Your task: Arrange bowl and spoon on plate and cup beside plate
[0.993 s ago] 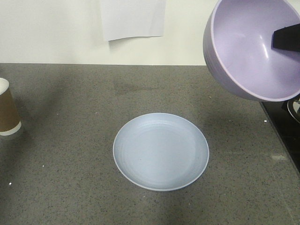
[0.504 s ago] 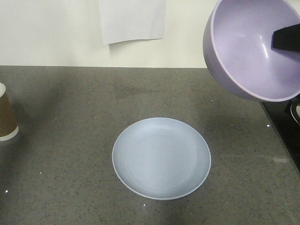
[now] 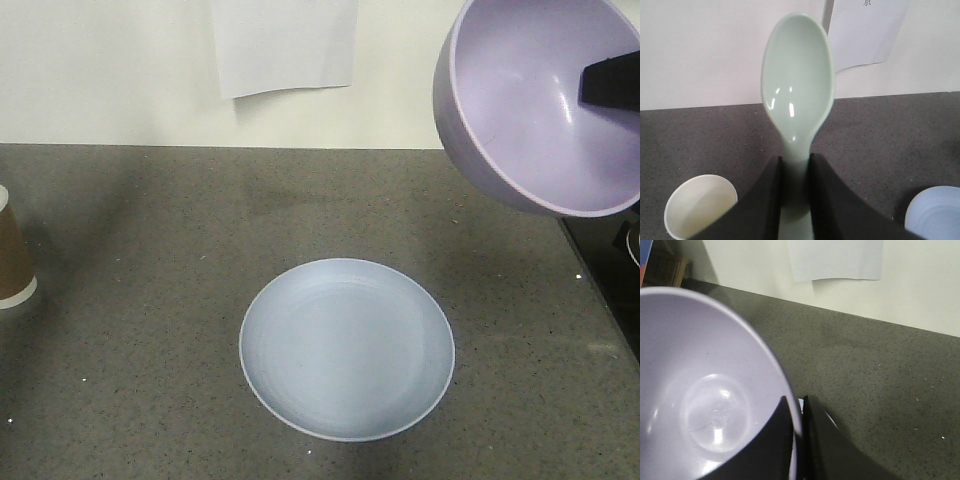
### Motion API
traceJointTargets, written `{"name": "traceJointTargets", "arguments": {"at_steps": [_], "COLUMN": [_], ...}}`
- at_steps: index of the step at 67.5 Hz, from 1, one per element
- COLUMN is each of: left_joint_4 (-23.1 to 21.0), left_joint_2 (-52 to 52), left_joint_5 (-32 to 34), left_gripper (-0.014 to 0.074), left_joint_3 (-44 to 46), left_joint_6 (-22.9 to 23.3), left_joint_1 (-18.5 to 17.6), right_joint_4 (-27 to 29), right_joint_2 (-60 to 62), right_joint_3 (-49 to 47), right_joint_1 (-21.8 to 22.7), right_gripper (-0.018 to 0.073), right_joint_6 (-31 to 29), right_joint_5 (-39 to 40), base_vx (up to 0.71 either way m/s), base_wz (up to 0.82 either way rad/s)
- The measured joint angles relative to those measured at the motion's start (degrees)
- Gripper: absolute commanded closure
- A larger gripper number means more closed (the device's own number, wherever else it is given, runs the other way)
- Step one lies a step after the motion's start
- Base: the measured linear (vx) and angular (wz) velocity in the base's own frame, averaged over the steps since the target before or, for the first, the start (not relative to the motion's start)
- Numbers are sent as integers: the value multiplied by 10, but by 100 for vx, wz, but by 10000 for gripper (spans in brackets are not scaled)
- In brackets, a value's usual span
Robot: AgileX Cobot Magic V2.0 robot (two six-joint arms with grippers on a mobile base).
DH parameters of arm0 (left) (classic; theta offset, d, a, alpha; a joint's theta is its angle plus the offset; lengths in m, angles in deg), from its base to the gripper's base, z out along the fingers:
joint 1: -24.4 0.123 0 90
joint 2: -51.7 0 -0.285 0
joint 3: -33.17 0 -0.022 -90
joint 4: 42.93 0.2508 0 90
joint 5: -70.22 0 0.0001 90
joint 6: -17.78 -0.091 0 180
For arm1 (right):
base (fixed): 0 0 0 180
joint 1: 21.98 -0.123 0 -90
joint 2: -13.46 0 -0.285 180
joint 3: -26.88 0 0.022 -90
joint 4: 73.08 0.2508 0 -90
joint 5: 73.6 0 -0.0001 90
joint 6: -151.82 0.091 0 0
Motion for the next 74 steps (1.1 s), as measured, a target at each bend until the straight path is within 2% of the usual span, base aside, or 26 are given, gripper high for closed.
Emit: {"name": "traceJointTargets", "arguments": {"at_steps": [74], "left_joint_4": [0], "left_joint_2": [0], "left_joint_5": [0], "left_gripper": [603], "left_joint_3": [0], "left_joint_6": [0], "left_joint_1": [0], "right_joint_4": [0], "right_joint_2": [0], "right_joint_3": [0], "right_joint_1": [0], "right_gripper": [565], "right_joint_6": [0], "right_joint_5": [0], "base_vx": [2], "base_wz": [0]}}
